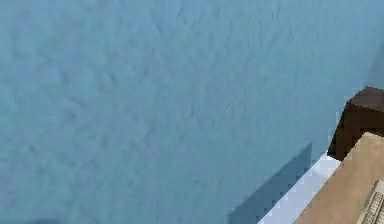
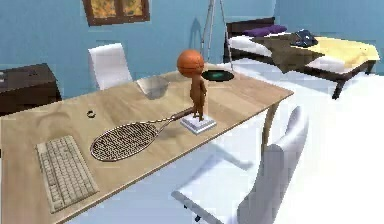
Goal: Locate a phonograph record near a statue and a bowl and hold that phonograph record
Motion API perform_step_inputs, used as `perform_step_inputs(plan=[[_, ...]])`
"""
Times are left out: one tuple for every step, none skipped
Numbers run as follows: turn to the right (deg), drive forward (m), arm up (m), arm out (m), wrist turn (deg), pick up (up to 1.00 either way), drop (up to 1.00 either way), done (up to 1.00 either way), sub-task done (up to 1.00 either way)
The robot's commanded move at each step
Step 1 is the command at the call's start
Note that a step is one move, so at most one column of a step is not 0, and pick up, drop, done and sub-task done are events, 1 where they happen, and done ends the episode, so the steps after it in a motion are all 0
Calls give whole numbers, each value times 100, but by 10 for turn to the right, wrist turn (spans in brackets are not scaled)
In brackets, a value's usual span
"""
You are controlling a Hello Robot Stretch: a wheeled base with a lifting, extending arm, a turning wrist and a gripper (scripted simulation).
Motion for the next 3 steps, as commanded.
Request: perform_step_inputs(plan=[[450,0,0,0,0,0,0,0,0],[450,0,0,0,0,0,0,0,0],[450,0,0,0,0,0,0,0,0]])
